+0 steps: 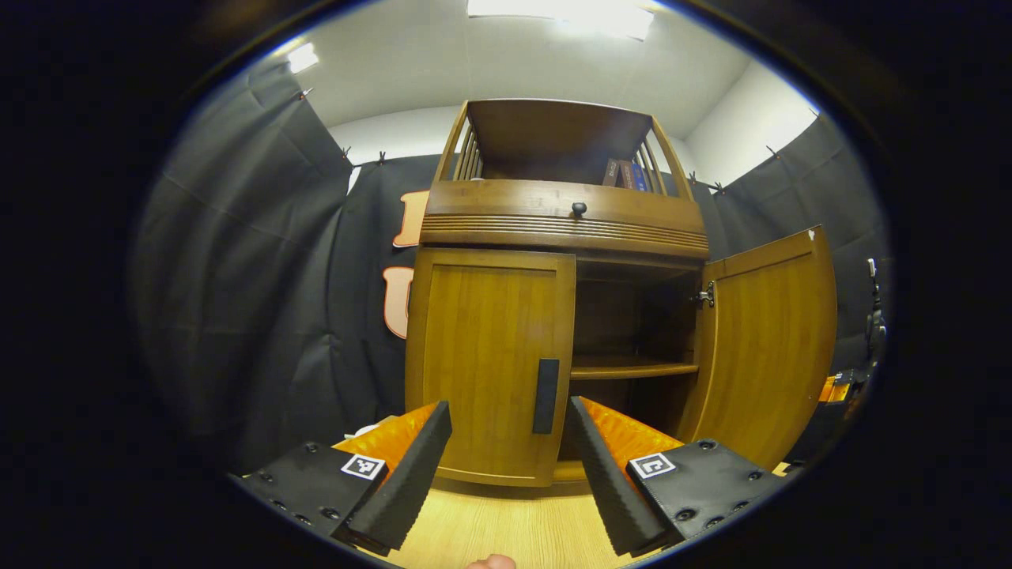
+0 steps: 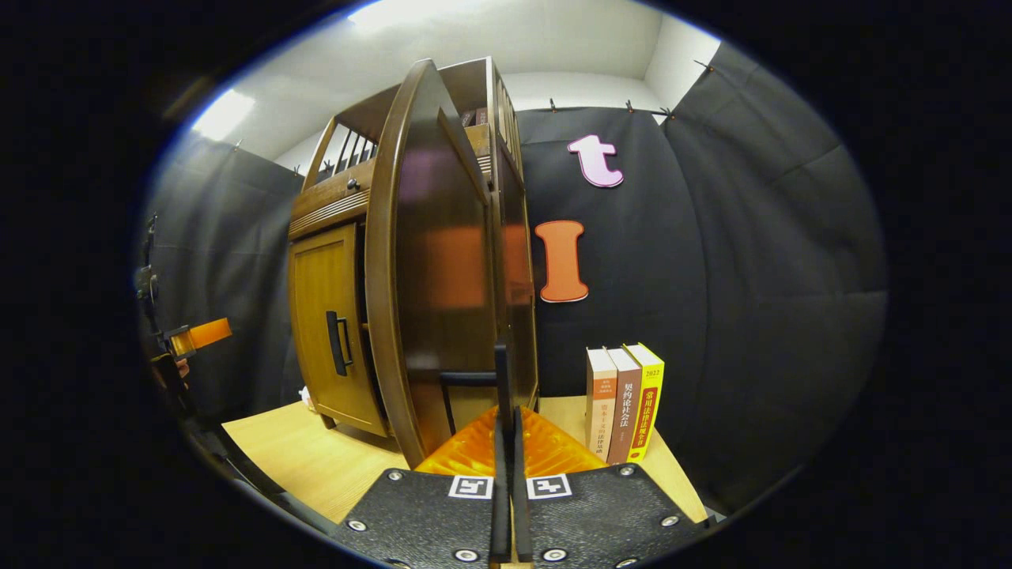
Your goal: Open the right door of the double-door shoe cabinet with the right hand, and open the left door with the left hand.
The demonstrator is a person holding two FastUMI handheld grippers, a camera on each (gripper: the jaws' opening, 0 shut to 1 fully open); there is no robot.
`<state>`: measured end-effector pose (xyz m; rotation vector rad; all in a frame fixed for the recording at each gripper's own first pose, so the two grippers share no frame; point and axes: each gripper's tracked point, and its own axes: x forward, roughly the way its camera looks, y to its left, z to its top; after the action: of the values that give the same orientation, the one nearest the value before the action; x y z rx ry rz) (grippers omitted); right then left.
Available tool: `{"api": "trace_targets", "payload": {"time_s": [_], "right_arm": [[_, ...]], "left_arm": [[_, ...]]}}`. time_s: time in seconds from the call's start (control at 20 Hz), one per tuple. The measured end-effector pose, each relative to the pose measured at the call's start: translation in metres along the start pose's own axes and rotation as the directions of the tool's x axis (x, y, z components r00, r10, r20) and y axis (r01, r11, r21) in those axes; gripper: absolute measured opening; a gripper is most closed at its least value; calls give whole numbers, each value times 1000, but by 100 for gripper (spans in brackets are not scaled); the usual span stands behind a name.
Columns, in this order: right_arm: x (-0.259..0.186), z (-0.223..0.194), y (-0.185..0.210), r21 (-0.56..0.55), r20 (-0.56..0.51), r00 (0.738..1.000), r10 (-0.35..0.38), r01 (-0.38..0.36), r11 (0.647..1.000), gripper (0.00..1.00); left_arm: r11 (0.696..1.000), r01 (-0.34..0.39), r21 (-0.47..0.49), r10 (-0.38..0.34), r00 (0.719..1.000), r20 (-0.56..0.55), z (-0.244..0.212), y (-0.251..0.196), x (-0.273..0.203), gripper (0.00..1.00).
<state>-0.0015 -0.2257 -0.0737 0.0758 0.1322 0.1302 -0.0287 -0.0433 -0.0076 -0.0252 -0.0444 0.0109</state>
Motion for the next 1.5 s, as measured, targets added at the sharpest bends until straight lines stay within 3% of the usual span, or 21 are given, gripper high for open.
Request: {"api": "trace_targets", "payload": {"time_s": [0.4, 0.45, 0.6, 0.65, 0.7, 0.85, 1.05, 1.2, 1.25, 1.4, 1.5], "right_arm": [[-37, -26, -2, 47, -15, 997, -80, 80, 996, 4], [-43, -31, -4, 52, -22, 995, -96, 97, 994, 9], [-60, -34, 4, 87, -28, 996, -90, 92, 992, 3], [-65, -32, 6, 96, -22, 996, -87, 88, 991, 11], [-67, -31, 4, 86, -19, 995, -103, 104, 991, 6], [-77, -26, -16, 26, -9, 984, -179, 179, 983, 39], [-84, -11, -19, 29, 8, 977, -215, 215, 976, 86], [-90, -1, -28, 34, 37, 967, -250, 249, 968, 95], [-95, 2, -28, 37, 44, 968, -247, 246, 969, 89], [-103, 10, -37, 44, 59, 960, -273, 271, 962, 90], [-110, 11, -39, 43, 67, 956, -286, 284, 958, 90]], "left_arm": [[1000, 2, -8, -2, 1000, -12, -9, -4, 1, 97], [1000, 9, -12, -9, 1000, -20, -12, -6, 2, 98], [999, 33, -21, -34, 999, -42, -19, -15, 12, 98], [999, 41, -29, -43, 998, -47, -23, -17, 16, 97], [998, 48, -36, -50, 997, -54, -26, -19, 21, 98], [998, 58, -17, -58, 997, -53, -31, -23, 38, 97], [997, 72, 16, -71, 997, -39, -29, -27, 84, 98], [995, 93, 41, -92, 995, -36, -33, -30, 111, 97], [994, 103, 47, -101, 994, -39, -37, -33, 123, 97], [991, 117, 64, -115, 993, -35, -47, -40, 153, 97], [994, 81, 79, -78, 996, -36, -54, -37, 171, 97]]}}
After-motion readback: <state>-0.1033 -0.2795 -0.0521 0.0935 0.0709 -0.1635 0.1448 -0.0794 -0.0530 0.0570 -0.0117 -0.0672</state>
